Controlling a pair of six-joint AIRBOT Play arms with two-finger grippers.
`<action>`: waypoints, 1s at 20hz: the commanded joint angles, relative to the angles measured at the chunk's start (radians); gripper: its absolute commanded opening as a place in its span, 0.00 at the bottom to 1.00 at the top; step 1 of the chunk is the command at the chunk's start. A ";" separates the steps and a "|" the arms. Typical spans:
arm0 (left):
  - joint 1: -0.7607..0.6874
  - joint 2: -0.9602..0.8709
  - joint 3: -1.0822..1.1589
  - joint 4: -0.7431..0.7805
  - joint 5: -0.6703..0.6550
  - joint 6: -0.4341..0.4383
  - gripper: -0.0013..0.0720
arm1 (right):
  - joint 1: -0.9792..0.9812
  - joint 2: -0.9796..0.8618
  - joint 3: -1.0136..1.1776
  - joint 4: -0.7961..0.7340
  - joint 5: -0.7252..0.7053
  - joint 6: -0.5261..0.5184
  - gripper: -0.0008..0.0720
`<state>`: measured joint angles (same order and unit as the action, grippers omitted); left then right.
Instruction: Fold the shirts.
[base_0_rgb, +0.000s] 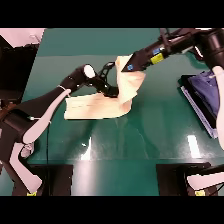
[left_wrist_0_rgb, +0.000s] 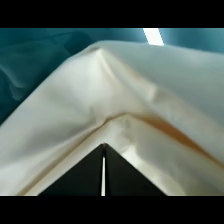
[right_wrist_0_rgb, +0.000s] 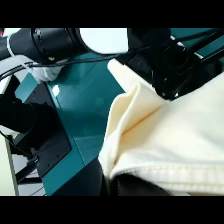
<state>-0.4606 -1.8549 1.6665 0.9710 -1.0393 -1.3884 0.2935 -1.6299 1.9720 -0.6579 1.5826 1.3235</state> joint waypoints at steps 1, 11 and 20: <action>0.082 0.098 0.002 0.122 -0.060 0.000 0.05 | 0.072 -0.058 0.061 0.000 0.004 0.008 0.03; 0.428 0.500 0.002 0.290 -0.258 0.045 0.05 | 0.305 -0.279 0.060 0.003 -0.264 -0.119 0.04; 0.452 0.544 0.002 0.286 -0.317 0.058 0.05 | 0.405 -0.277 0.051 -0.217 -0.406 -0.196 0.75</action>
<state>-0.0143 -1.3197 1.6680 1.2560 -1.3277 -1.3407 0.7151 -1.9408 2.0308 -0.7292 1.1015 1.0813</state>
